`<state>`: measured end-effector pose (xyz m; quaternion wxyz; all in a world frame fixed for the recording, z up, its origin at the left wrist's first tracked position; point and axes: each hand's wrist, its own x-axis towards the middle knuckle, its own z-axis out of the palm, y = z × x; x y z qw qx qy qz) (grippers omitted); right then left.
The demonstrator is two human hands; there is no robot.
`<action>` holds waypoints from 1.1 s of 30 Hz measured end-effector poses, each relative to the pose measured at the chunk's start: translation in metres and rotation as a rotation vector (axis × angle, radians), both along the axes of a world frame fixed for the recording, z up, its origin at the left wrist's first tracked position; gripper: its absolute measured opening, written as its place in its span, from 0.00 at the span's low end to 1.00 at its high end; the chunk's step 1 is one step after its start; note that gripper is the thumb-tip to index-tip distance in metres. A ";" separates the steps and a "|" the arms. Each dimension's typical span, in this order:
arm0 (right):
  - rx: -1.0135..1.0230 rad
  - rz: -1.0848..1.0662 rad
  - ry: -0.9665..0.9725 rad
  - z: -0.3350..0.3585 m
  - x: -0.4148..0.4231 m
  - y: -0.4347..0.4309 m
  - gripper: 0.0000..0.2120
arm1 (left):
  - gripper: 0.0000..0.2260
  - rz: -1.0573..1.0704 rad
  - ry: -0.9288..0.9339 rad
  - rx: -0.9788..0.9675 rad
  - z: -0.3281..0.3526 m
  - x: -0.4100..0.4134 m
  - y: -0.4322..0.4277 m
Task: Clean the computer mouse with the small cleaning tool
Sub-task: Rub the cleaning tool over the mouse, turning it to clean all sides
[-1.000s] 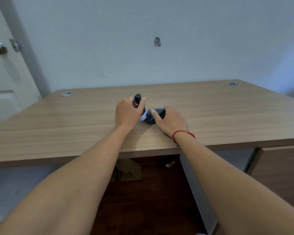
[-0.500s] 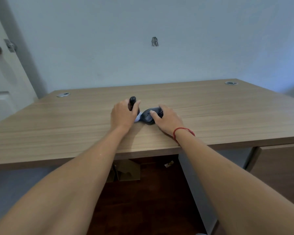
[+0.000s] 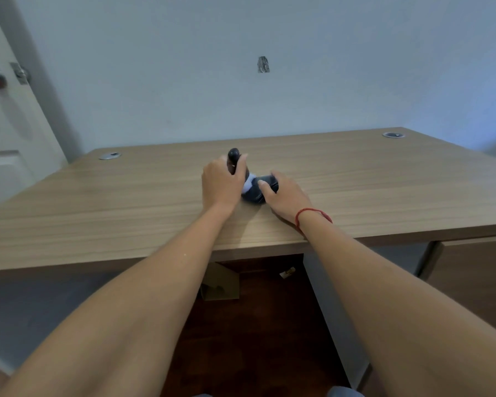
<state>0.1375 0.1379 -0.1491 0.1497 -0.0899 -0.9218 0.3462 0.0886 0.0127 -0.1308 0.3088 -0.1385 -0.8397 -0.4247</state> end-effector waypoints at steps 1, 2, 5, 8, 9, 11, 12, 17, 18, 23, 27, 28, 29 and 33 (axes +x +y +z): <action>-0.007 0.002 0.003 0.000 0.000 0.001 0.24 | 0.19 -0.011 0.001 0.001 0.000 0.001 0.002; -0.014 0.004 0.003 0.000 0.001 0.001 0.24 | 0.18 0.001 -0.009 -0.020 -0.002 0.002 0.002; -0.033 0.005 -0.009 0.000 0.001 0.003 0.25 | 0.18 0.080 -0.058 -0.093 -0.011 -0.002 -0.008; 0.002 0.011 -0.026 0.000 -0.002 0.002 0.24 | 0.20 0.035 -0.051 -0.050 -0.014 -0.006 -0.015; 0.010 0.006 -0.035 -0.001 -0.004 0.001 0.25 | 0.21 0.006 -0.037 -0.038 -0.014 -0.007 -0.015; -0.006 -0.008 -0.028 -0.002 -0.005 -0.001 0.26 | 0.23 -0.042 -0.013 -0.034 -0.014 -0.006 -0.015; -0.020 -0.016 -0.015 -0.003 -0.006 -0.002 0.26 | 0.23 -0.063 -0.007 -0.034 -0.014 -0.006 -0.016; -0.027 -0.020 -0.018 -0.001 0.000 -0.003 0.27 | 0.21 -0.156 -0.022 -0.034 -0.009 -0.005 -0.017; -0.019 -0.013 -0.017 0.000 0.002 -0.003 0.28 | 0.21 -0.160 -0.027 -0.003 -0.007 -0.004 -0.017; -0.037 -0.024 -0.001 -0.003 0.002 0.000 0.13 | 0.21 -0.147 -0.021 0.149 0.008 -0.006 -0.003; -0.020 -0.006 0.003 -0.002 0.002 -0.003 0.16 | 0.20 -0.086 -0.034 -0.050 -0.011 -0.012 0.000; -0.006 0.006 -0.012 -0.002 0.003 -0.003 0.17 | 0.20 -0.067 -0.044 -0.070 -0.014 -0.014 -0.001; 0.003 0.015 -0.015 -0.002 0.003 -0.003 0.20 | 0.20 -0.059 -0.047 -0.073 -0.016 -0.014 -0.002; 0.014 0.016 -0.033 -0.004 -0.001 0.000 0.15 | 0.20 -0.063 0.042 0.050 0.000 -0.005 0.008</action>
